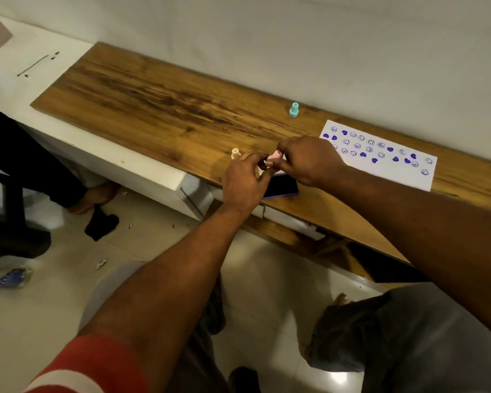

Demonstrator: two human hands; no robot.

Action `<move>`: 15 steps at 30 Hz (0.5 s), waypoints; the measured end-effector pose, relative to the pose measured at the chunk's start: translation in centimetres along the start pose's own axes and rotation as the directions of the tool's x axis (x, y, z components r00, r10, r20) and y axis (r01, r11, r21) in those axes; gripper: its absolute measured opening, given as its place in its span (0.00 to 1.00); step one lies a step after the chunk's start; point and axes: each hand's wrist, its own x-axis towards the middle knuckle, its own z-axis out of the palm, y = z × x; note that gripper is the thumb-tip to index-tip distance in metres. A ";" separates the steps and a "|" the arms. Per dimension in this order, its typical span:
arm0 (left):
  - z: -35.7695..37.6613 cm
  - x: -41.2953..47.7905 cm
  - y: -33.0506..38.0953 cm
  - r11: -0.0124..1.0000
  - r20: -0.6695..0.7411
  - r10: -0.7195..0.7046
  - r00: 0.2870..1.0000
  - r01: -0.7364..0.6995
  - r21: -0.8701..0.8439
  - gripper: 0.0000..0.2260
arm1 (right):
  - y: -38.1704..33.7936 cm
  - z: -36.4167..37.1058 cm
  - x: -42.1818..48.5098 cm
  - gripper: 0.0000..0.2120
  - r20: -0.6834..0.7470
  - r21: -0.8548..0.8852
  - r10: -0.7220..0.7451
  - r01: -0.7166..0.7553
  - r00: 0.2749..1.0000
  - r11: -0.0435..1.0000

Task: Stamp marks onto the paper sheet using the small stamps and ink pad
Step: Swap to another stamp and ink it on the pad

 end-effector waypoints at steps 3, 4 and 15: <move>0.1 -0.1 0.5 0.999 -0.008 -0.022 1.000 0.022 0.032 0.13 | 0.2 0.4 0.0 0.25 0.073 -0.097 0.030 -0.023 0.997 0.995; 0.2 0.0 0.6 0.999 -0.004 -0.035 0.999 0.035 0.036 0.13 | 0.3 0.4 0.1 0.25 0.091 -0.078 0.038 -0.031 0.995 0.996; 0.1 -1.8 -1.5 0.986 0.027 -0.125 0.992 0.127 -0.103 0.16 | 0.5 0.7 0.8 0.16 0.182 -0.006 -0.132 0.135 0.975 0.991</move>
